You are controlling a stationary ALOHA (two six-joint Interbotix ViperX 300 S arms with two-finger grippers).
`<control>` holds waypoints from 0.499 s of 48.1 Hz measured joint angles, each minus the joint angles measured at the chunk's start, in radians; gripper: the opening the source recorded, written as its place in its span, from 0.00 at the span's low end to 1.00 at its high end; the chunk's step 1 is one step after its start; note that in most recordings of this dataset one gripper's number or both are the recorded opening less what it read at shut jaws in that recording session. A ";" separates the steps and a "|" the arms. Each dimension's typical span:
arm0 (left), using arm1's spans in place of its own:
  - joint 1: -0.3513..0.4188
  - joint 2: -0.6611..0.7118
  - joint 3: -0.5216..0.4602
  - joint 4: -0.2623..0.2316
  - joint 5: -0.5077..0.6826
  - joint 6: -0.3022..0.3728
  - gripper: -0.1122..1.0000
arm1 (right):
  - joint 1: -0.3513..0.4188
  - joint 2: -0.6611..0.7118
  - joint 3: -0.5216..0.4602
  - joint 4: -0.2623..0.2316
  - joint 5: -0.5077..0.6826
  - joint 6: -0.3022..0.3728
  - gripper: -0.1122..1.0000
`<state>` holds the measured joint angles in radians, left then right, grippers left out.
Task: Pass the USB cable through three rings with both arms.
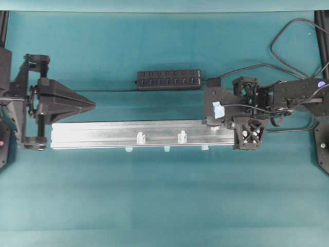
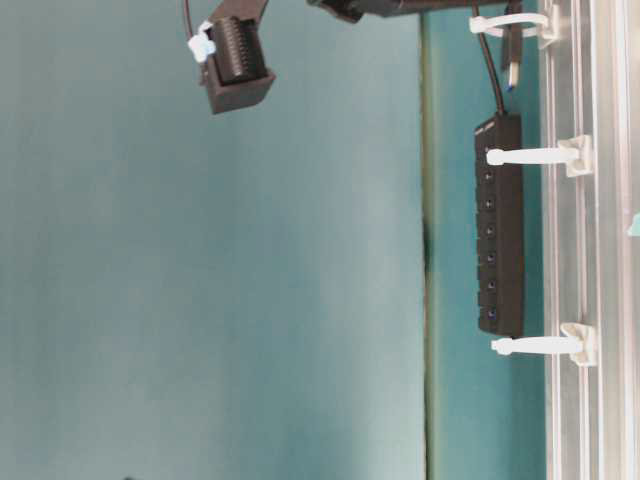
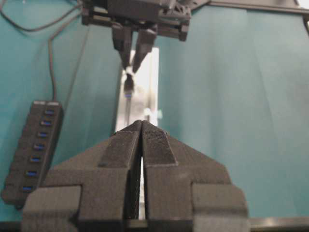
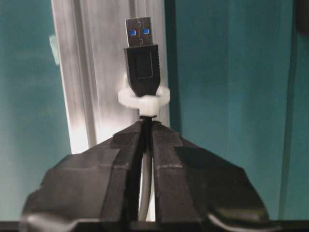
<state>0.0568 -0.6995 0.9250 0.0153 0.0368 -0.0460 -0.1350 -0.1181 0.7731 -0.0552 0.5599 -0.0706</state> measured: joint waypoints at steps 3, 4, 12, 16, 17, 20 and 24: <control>0.002 0.028 -0.009 0.000 0.000 -0.005 0.12 | 0.002 0.000 0.000 0.002 -0.003 0.000 0.03; 0.002 0.037 -0.012 0.000 0.000 -0.005 0.12 | 0.002 0.000 0.000 0.000 -0.003 0.000 0.03; 0.002 0.117 -0.048 0.000 -0.023 -0.005 0.12 | 0.003 0.000 0.000 0.002 -0.012 0.000 0.03; 0.002 0.160 -0.069 0.000 -0.043 -0.005 0.12 | 0.003 -0.002 0.002 0.002 -0.018 0.000 0.03; 0.003 0.170 -0.075 0.000 -0.048 -0.005 0.12 | 0.003 0.000 0.002 0.002 -0.021 0.000 0.03; 0.006 0.206 -0.094 0.000 -0.063 -0.005 0.12 | 0.003 -0.002 0.003 0.002 -0.028 0.000 0.03; 0.012 0.245 -0.110 0.000 -0.083 -0.005 0.12 | 0.003 -0.002 0.003 0.003 -0.032 0.000 0.03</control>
<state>0.0690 -0.4541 0.8145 0.0153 -0.0460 -0.0506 -0.1319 -0.1197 0.7762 -0.0522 0.5277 -0.0706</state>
